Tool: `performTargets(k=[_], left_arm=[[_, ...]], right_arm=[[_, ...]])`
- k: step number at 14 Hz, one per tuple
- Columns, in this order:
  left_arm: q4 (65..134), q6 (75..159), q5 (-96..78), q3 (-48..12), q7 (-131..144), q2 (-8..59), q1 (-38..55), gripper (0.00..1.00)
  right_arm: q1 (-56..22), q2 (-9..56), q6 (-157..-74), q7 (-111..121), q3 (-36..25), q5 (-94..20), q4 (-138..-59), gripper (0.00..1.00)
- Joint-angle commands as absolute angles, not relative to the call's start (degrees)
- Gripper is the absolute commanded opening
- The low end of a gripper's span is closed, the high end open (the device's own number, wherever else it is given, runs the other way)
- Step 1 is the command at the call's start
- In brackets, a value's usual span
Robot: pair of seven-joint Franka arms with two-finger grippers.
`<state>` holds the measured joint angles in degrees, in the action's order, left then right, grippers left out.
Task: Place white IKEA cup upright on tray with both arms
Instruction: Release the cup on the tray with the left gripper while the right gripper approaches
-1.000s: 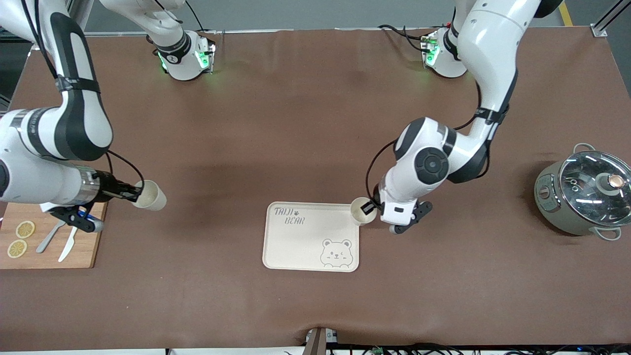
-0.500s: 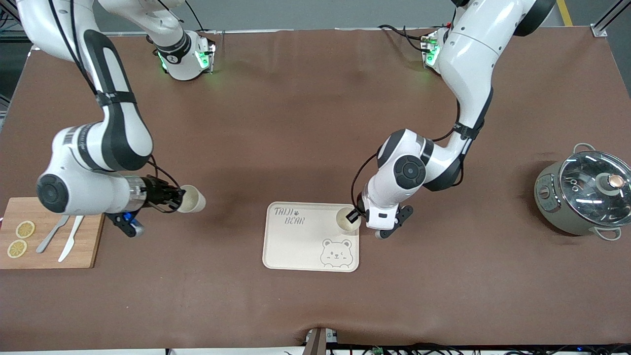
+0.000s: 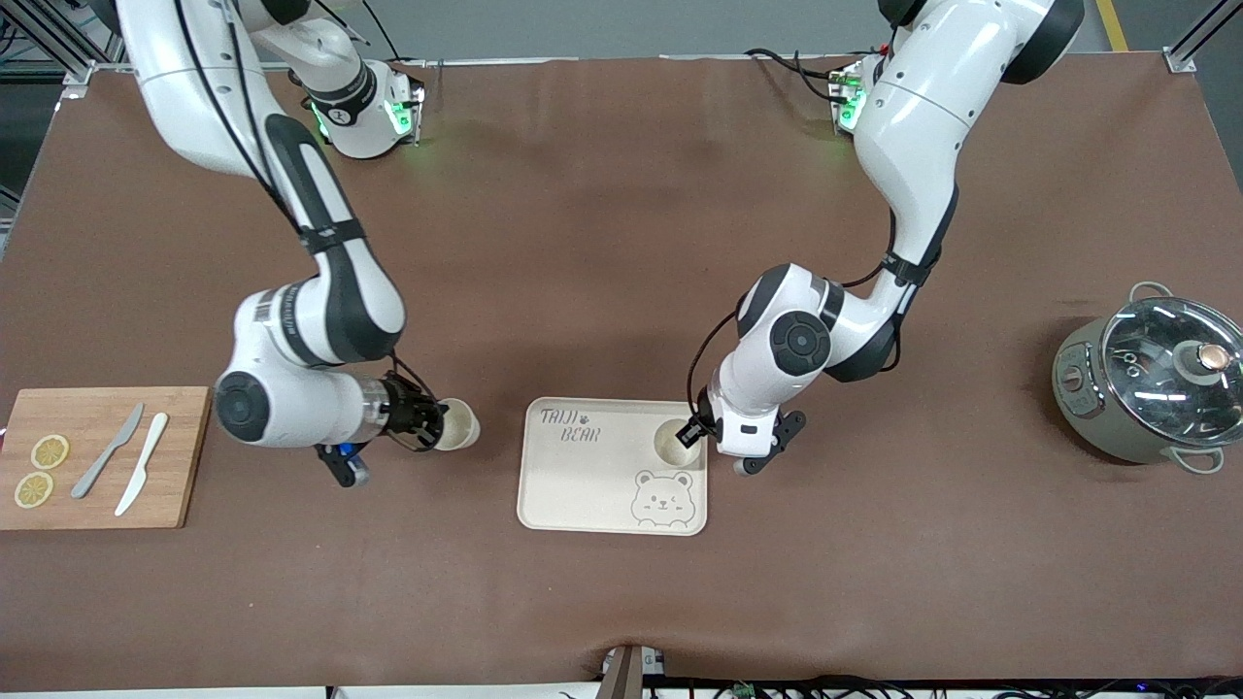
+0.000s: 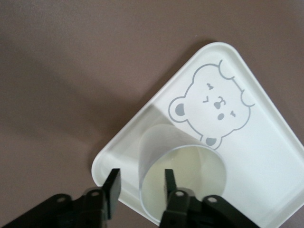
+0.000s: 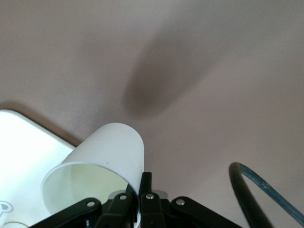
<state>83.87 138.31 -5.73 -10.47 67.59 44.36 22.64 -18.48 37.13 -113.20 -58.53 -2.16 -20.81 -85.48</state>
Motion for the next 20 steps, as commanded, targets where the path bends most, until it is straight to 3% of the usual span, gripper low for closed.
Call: performTargets(k=[1,6,15,16,18,19,20], left_arm=[[81.92,138.16,-6.24,-9.67,68.03,42.55,22.77,1.00],[82.00,132.74,-6.42,-9.67,67.85,35.35,18.28,1.00],[82.53,113.92,-5.45,-9.58,57.76,21.55,8.54,1.00],[82.53,111.38,-5.54,-9.58,55.74,19.97,7.39,1.00],[82.53,107.77,-5.45,-9.49,52.49,17.41,5.72,1.00],[82.44,106.27,-5.19,-9.49,50.90,16.45,4.23,1.00],[82.44,105.13,-4.58,-9.49,48.71,15.48,3.00,1.00]], right_arm=[[-23.02,38.58,-116.96,-66.86,-2.72,-21.71,-83.32,0.00],[-26.45,42.00,-128.30,-71.97,-2.64,-22.41,-83.32,0.00],[-30.41,43.15,-128.93,-75.32,-2.72,-22.68,-83.50,0.01],[-30.67,43.94,-128.94,-75.50,-2.72,-22.59,-83.50,0.46],[-31.11,44.74,-129.02,-75.50,-2.72,-22.24,-83.50,0.65],[-31.11,44.74,-129.11,-75.59,-2.72,-22.24,-83.50,1.00],[-31.03,44.48,-129.20,-76.98,-2.81,-22.32,-83.41,1.00]])
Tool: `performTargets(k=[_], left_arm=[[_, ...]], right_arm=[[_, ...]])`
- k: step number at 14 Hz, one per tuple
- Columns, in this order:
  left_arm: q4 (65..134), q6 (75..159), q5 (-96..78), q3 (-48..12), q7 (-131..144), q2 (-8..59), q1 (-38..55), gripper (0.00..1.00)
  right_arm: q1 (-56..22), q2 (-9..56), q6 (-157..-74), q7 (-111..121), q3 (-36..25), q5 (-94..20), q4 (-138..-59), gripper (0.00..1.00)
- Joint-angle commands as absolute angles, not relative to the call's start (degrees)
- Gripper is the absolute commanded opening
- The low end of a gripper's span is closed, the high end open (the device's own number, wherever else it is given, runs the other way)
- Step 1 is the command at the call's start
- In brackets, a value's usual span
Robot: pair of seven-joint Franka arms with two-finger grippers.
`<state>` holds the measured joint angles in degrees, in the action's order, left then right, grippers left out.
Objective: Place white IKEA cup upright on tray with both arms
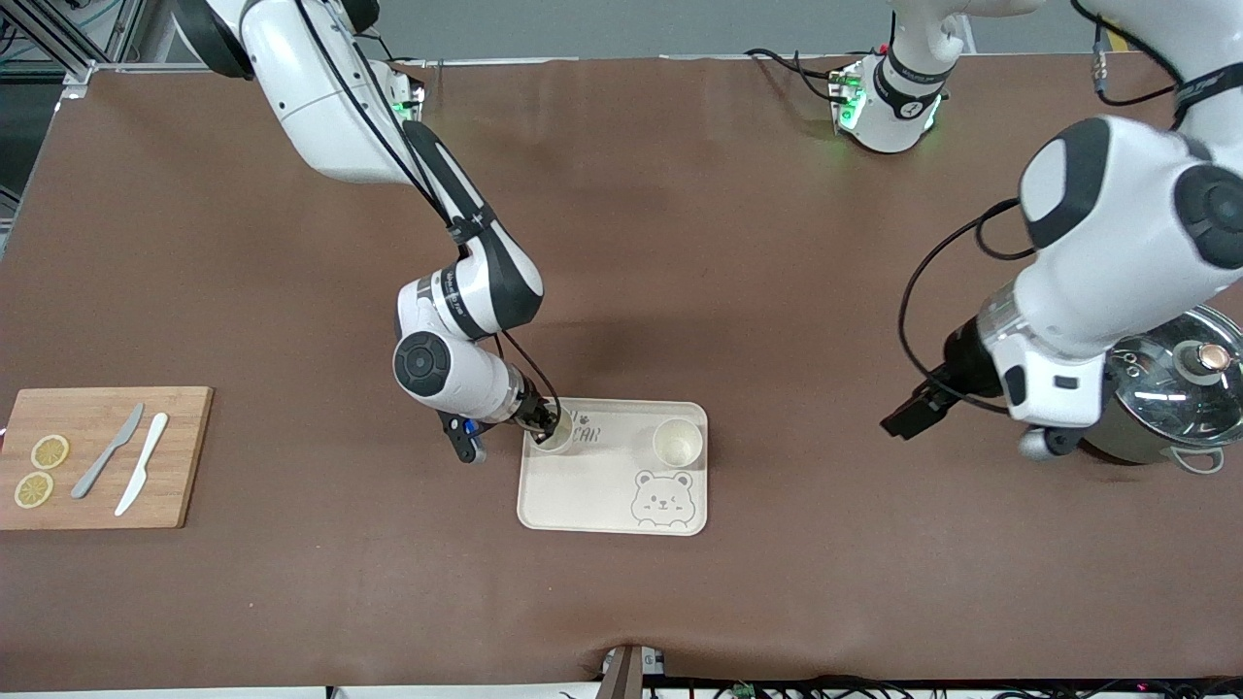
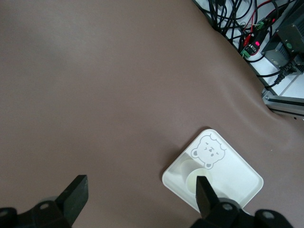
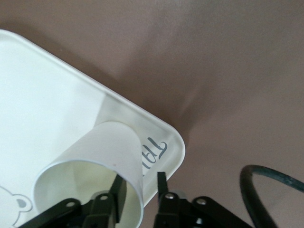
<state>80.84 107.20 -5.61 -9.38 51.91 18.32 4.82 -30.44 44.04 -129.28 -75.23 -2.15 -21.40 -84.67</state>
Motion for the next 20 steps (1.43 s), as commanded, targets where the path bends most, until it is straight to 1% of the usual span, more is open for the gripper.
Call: performTargets(k=[1,4,7,8,10,11,14,17,19,20], left_arm=[[82.35,104.25,-4.05,-9.49,45.39,15.03,1.34,1.00],[82.44,102.41,-3.17,-9.49,41.14,13.46,-1.66,1.00],[82.44,95.38,1.03,-9.58,33.96,9.68,-3.68,1.00],[82.44,94.40,1.92,-9.49,30.53,8.80,-3.87,1.00],[82.35,92.21,2.81,-9.49,27.43,7.83,-5.70,1.00],[82.27,91.50,2.81,-9.41,26.81,7.47,-5.97,1.00],[82.18,91.41,3.60,-9.40,23.39,6.33,-7.20,1.00],[82.00,90.09,3.60,-9.05,22.85,4.92,-8.34,1.00],[82.00,88.42,3.60,-8.97,21.37,4.05,-8.70,1.00],[82.09,87.46,3.52,-8.96,21.01,3.26,-8.70,1.00]], right_arm=[[-30.59,44.04,-129.03,-78.12,-2.81,-22.32,-83.23,1.00],[-30.59,43.24,-128.23,-78.13,-2.90,-21.71,-79.99,1.00],[-29.98,42.72,-128.06,-77.61,-3.08,-22.14,-77.53,1.00],[-29.45,40.89,-126.66,-77.87,-3.08,-22.24,-77.52,1.00],[-27.26,39.47,-119.39,-77.96,-3.16,-21.97,-77.17,1.00],[-26.20,37.72,-116.48,-78.05,-3.25,-21.71,-77.08,1.00],[-24.70,32.62,-113.48,-77.26,-3.25,-18.65,-77.43,1.00],[-20.15,29.72,-109.35,-71.13,-3.16,-18.46,-77.17,1.00],[-17.41,27.69,-100.33,-65.41,-3.60,-18.02,-76.56,1.00],[-16.53,26.82,-97.41,-65.22,-3.95,-17.93,-75.25,1.00]])
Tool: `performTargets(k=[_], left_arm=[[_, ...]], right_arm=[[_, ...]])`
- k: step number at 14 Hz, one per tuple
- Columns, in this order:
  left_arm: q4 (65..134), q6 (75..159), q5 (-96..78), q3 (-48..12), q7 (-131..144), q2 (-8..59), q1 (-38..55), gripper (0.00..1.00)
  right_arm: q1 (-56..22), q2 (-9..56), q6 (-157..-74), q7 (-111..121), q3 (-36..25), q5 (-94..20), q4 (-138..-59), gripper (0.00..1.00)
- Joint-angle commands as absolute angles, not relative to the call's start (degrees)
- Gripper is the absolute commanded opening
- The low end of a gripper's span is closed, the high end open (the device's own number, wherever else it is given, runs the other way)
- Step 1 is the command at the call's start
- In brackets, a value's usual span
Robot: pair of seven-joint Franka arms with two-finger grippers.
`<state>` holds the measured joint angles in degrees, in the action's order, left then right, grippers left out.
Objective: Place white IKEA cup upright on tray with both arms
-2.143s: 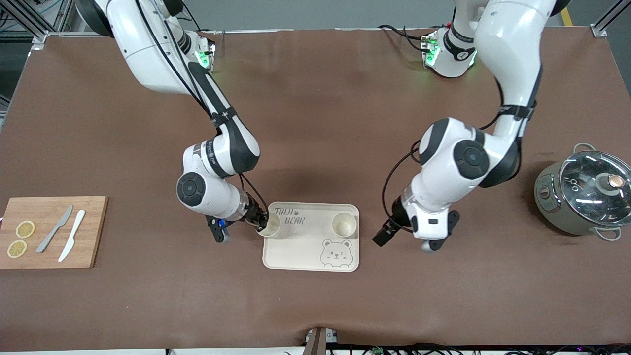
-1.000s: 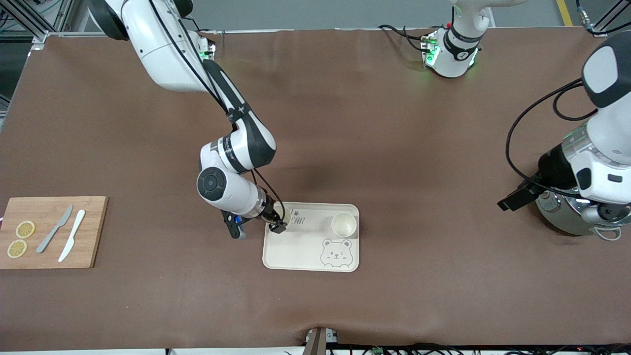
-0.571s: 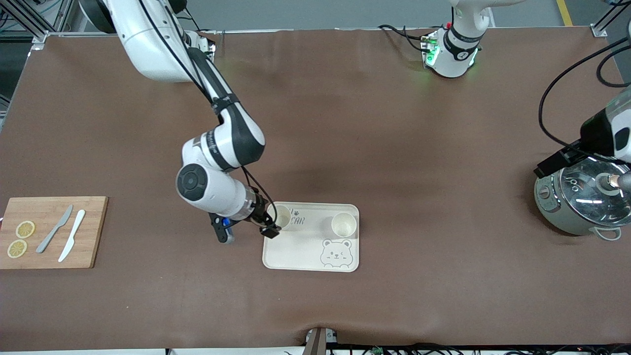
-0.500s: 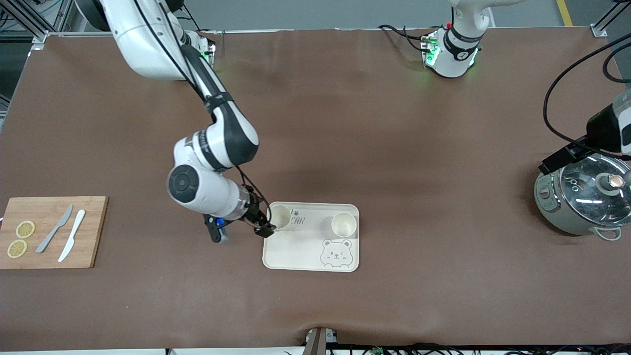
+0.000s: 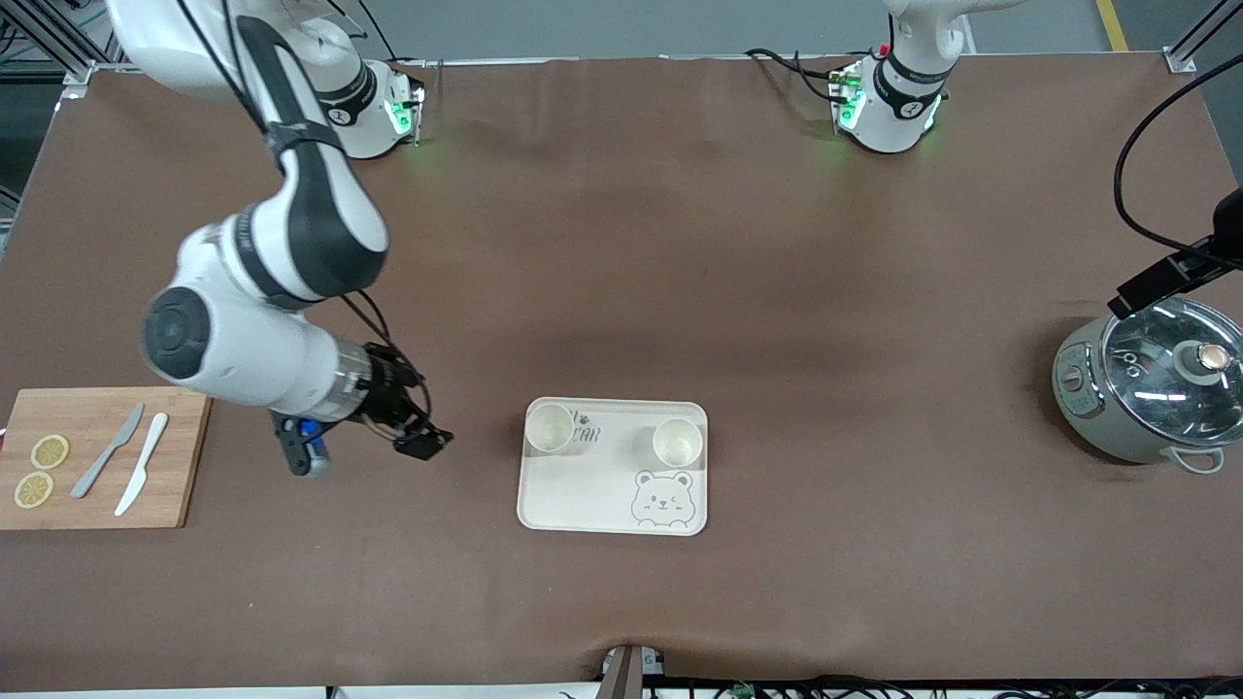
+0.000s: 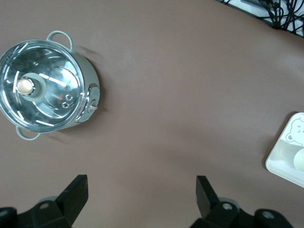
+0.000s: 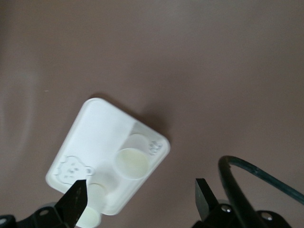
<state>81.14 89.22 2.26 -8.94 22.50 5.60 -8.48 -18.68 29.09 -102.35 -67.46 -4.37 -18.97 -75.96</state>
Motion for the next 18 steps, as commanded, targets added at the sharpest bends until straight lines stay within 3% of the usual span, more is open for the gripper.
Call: performTargets(k=[1,7,10,13,18], left_arm=[[82.09,86.23,3.69,-8.96,20.66,2.47,-8.70,1.00],[82.62,85.61,3.69,-9.84,16.96,0.44,-8.44,1.00],[85.41,85.78,3.60,-8.09,16.88,-1.48,-5.81,1.00],[88.24,86.13,3.69,-2.56,16.79,-3.86,0.69,1.00],[93.34,90.62,3.60,-2.37,16.00,-6.94,1.50,1.00]], right_arm=[[-15.31,24.46,-96.16,-64.17,-4.04,-18.19,-74.54,1.00],[-12.93,14.26,-88.42,-45.56,-4.04,-8.54,-77.94,1.00],[-8.54,7.93,-87.89,-31.85,-4.13,-7.82,-84.18,1.00],[-4.94,3.44,-87.80,-22.38,-4.13,-7.65,-87.97,1.00],[-3.34,-2.81,-85.36,-1.08,-3.96,-0.18,-90.88,1.00]])
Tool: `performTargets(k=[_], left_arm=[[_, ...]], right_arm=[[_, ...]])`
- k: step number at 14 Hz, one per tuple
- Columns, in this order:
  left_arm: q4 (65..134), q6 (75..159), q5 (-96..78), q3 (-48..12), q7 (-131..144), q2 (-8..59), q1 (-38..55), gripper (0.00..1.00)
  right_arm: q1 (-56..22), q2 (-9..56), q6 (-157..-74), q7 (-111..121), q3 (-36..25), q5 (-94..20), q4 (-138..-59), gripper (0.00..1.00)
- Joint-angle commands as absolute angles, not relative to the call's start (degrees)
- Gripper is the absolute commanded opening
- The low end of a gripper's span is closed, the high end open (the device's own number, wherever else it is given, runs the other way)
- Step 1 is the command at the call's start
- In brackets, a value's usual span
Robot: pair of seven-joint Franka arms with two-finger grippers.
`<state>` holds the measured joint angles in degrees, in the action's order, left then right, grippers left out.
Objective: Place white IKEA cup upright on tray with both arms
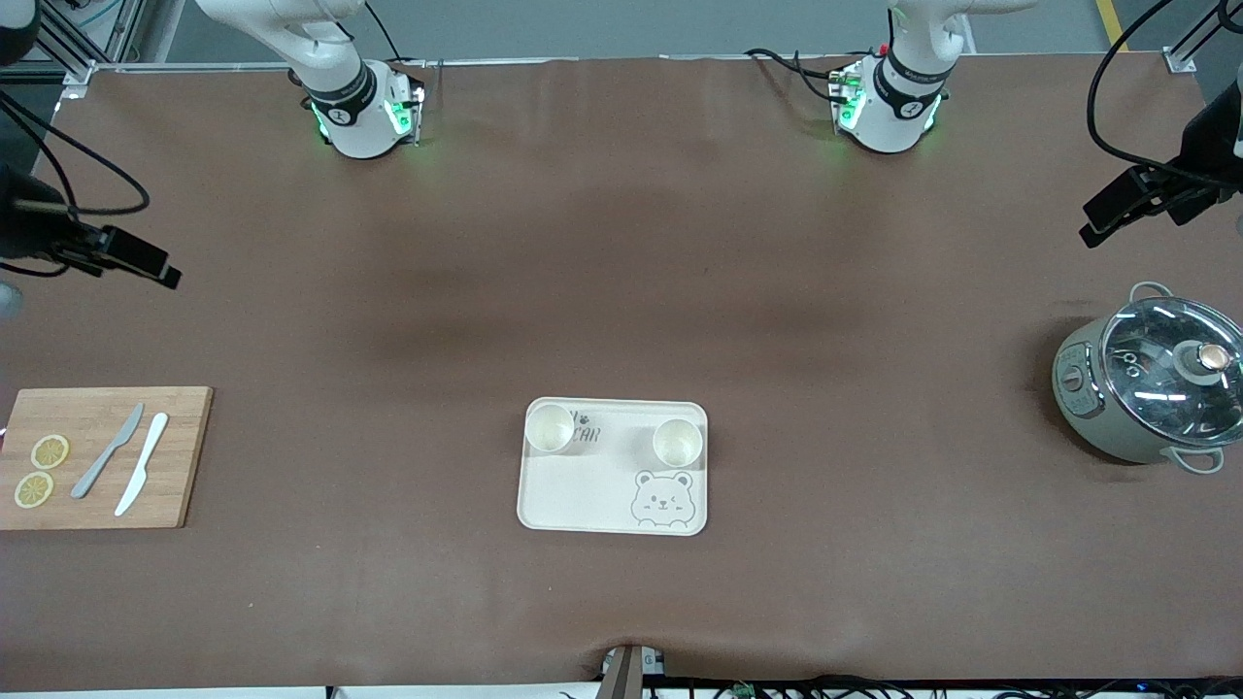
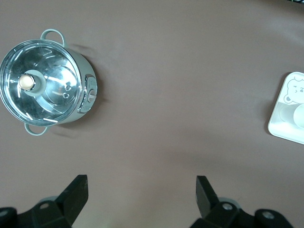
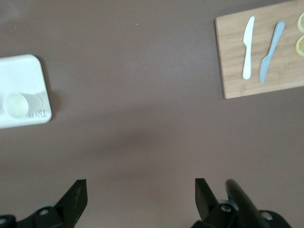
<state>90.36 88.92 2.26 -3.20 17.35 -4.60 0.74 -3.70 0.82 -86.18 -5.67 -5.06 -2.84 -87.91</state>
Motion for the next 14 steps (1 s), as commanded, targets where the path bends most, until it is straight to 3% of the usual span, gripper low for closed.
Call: performTargets(k=[1,5,14], left_arm=[[93.08,90.53,3.52,-2.46,16.00,-6.94,1.49,1.00],[93.16,90.35,2.90,-2.72,16.00,-6.24,1.32,1.00],[92.81,88.69,2.90,-2.99,16.61,-5.80,1.32,1.00]], right_arm=[[-3.25,-4.03,-84.91,-0.10,-3.96,-0.09,-91.40,1.00],[-3.43,-6.94,-84.29,5.08,-3.78,2.19,-92.90,1.00],[-3.95,-4.13,-84.20,5.36,-3.60,2.20,-89.12,1.00]])
